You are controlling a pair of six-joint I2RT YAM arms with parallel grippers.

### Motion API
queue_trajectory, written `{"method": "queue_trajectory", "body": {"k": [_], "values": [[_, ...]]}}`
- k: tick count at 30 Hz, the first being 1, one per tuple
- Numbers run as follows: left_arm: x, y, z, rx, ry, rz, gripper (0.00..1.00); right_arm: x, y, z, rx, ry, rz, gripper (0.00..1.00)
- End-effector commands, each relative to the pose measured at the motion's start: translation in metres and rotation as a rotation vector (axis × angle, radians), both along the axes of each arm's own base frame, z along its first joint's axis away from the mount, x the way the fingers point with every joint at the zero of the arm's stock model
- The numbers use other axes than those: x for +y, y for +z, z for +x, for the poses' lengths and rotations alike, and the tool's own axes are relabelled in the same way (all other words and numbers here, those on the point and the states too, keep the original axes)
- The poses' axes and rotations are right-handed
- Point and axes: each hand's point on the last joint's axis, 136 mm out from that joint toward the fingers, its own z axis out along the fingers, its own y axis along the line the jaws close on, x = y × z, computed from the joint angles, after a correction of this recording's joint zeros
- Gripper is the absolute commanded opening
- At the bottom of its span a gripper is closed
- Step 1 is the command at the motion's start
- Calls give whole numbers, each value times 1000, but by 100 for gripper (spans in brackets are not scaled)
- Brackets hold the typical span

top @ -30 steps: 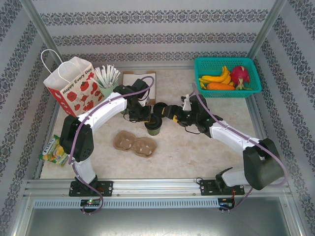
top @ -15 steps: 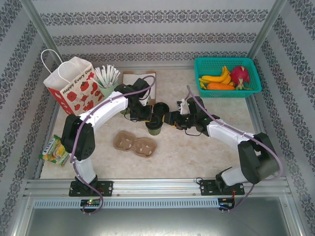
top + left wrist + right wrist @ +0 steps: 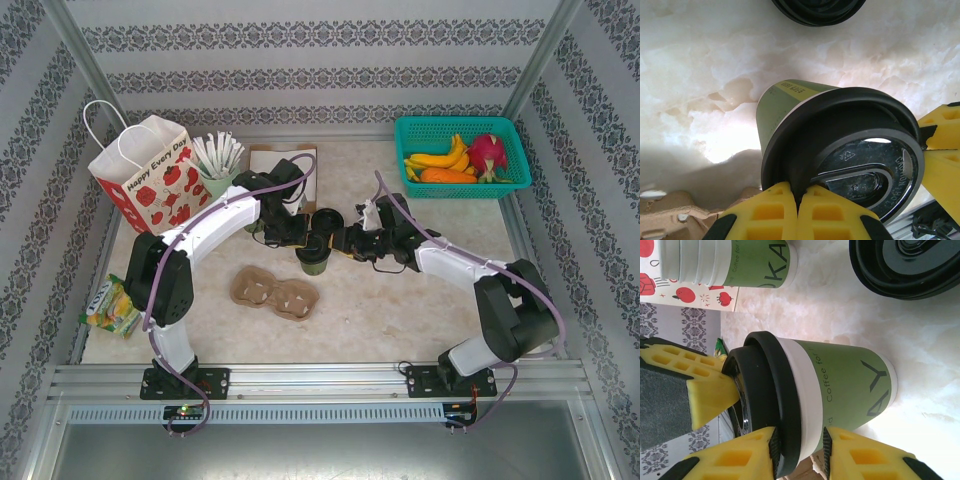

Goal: Pack the takeout coffee

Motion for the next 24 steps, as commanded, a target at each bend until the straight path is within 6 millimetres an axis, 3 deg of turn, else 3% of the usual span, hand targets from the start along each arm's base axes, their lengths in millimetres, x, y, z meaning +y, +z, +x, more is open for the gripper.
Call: {"method": "queue_trajectory", "body": {"k": [1, 10, 24], "values": [[18, -50, -14, 128, -14, 122, 0, 6, 2, 2, 8, 11, 1, 31], [18, -54, -16, 145, -20, 124, 0, -13, -26, -1, 52, -38, -180, 26], [24, -62, -18, 179, -19, 170, 0, -34, -50, -16, 100, -36, -410, 25]]}}
